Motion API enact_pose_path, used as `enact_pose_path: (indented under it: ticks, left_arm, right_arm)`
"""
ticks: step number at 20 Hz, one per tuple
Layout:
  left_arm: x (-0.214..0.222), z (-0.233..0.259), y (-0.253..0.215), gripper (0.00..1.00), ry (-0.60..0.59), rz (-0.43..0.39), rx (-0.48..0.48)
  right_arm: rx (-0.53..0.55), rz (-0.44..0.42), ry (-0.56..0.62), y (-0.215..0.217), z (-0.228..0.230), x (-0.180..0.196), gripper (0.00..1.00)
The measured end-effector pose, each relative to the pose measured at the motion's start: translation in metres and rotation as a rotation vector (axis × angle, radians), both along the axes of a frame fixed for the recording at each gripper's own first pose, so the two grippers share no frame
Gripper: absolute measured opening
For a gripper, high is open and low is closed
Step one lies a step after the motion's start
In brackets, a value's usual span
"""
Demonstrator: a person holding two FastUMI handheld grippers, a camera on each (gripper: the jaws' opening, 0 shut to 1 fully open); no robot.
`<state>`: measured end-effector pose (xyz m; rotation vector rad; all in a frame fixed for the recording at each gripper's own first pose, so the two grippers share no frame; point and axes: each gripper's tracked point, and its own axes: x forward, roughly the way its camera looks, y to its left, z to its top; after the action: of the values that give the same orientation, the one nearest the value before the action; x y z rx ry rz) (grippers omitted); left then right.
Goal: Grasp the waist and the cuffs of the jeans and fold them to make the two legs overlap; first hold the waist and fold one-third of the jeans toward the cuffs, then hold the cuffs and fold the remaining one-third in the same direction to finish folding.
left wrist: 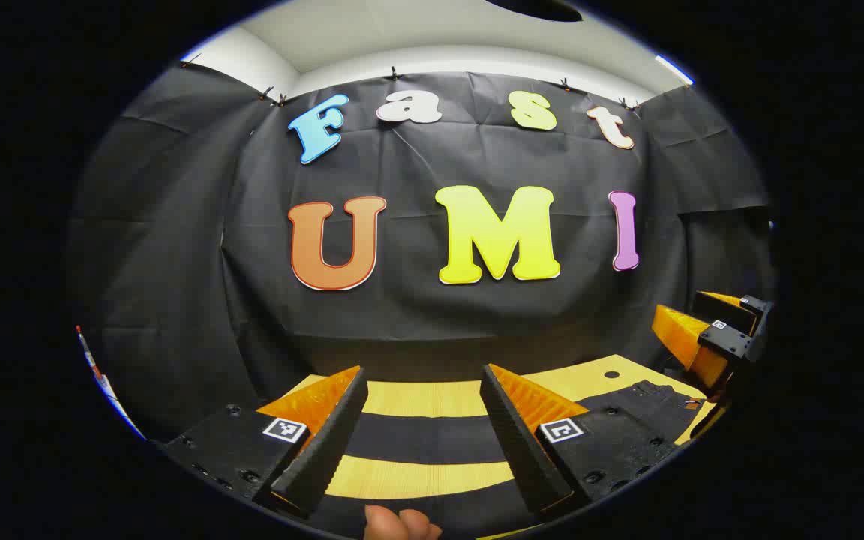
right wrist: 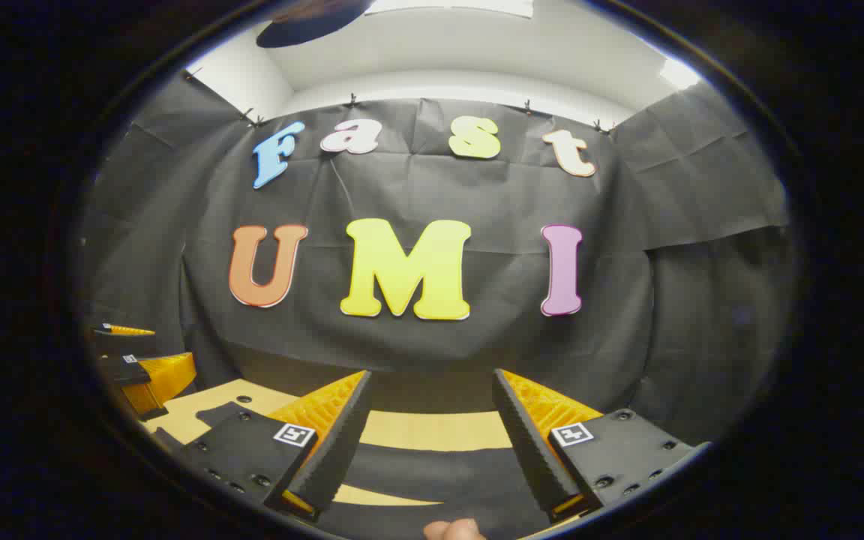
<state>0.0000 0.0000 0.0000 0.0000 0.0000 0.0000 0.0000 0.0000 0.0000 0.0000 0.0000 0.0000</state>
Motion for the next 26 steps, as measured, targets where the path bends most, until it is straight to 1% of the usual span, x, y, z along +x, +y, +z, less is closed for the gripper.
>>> enact_pose_path:
  ticks: [1, 5, 8, 14, 17, 22, 24, 25, 26]
  left_arm:
    - [0.000, 0.001, 0.000, 0.97, -0.007, -0.001, -0.002]
    - [-0.002, 0.024, 0.003, 0.97, -0.078, -0.004, -0.004]
    - [0.001, 0.027, 0.006, 0.97, -0.069, -0.005, 0.013]
    - [0.008, 0.044, 0.009, 0.97, -0.102, -0.003, 0.014]
    - [0.010, 0.044, 0.010, 0.97, -0.102, 0.004, 0.002]
    - [0.010, 0.043, 0.016, 0.97, -0.101, 0.019, 0.007]
    - [0.008, 0.040, 0.021, 0.97, -0.091, 0.031, -0.005]
    - [0.008, 0.038, 0.025, 0.97, -0.082, 0.044, -0.023]
    - [0.006, 0.038, 0.034, 0.97, -0.078, 0.064, -0.061]
  right_arm:
    - [-0.005, 0.008, -0.002, 0.003, 0.001, 0.001, 0.97]
    - [0.007, 0.033, -0.012, 0.014, 0.008, 0.006, 0.97]
    - [0.008, 0.045, -0.037, 0.019, 0.019, 0.009, 0.97]
    - [0.013, 0.045, -0.040, 0.018, 0.022, 0.012, 0.97]
    - [0.004, 0.051, -0.049, 0.020, 0.025, 0.012, 0.97]
    - [-0.002, 0.062, -0.052, 0.023, 0.024, 0.015, 0.97]
    - [-0.002, 0.067, -0.045, 0.023, 0.021, 0.015, 0.97]
    - [-0.002, 0.070, -0.038, 0.024, 0.019, 0.015, 0.97]
    - [-0.002, 0.073, -0.032, 0.025, 0.016, 0.016, 0.97]
